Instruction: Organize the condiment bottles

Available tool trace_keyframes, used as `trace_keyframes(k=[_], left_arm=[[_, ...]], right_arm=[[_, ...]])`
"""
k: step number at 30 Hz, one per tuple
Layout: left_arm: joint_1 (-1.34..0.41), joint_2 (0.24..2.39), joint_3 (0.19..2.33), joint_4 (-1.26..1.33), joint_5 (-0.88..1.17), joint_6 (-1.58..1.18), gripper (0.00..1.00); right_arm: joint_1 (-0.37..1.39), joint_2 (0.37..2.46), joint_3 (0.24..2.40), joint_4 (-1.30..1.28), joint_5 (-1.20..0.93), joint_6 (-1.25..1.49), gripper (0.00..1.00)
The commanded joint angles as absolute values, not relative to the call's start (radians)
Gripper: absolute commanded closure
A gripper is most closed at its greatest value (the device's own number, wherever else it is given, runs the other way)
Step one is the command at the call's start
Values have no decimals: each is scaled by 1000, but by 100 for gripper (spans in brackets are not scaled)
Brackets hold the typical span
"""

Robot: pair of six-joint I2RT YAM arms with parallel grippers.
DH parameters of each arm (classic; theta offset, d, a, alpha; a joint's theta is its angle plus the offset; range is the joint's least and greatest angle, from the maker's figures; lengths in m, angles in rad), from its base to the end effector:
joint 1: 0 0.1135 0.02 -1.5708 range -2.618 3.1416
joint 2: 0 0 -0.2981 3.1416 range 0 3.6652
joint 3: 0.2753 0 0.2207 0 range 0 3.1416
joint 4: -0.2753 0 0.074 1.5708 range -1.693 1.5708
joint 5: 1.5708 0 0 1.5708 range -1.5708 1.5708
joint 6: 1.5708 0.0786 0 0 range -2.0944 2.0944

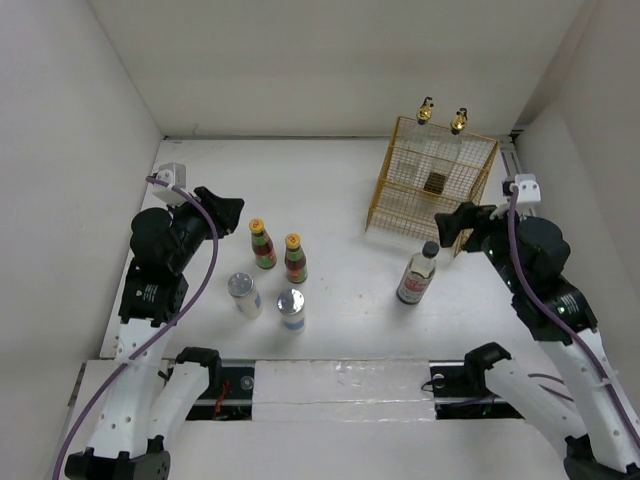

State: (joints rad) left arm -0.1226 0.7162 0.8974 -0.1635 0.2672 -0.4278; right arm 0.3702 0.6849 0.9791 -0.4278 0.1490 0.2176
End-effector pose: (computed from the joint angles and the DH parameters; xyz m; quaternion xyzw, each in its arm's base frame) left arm 0.1394 -0.0381 0.4091 -0.0117 0.7009 -0.2820 0.6550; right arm 0.1211 0.0345 0.4009 -0.0084 0.7522 0.1366 0.6446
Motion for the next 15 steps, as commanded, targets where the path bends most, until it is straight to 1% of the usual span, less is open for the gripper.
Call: trace_keyframes(k=[1,2,5,6,7,10,15], left_arm=[[-118,710,911,-140,285,-426,64],[-118,710,911,-140,285,-426,59],[-118,710,911,-140,276,-426,55],[-118,710,911,-140,276,-426,53],[-118,710,911,-140,276,-426,53],[-118,710,911,-140,276,-426,52],[-118,710,911,-129,276,-426,51]], right_arm=[[408,621,985,-638,123,221,7],[408,612,973,-649,111,221,6],[417,612,944,-660,63,221,6],[417,638,925,-650,39,221,7],[426,649,925,-650,-16,209,9],[452,661,885,-602,-38,209,11],[489,707,864,-532,-2,213,12]])
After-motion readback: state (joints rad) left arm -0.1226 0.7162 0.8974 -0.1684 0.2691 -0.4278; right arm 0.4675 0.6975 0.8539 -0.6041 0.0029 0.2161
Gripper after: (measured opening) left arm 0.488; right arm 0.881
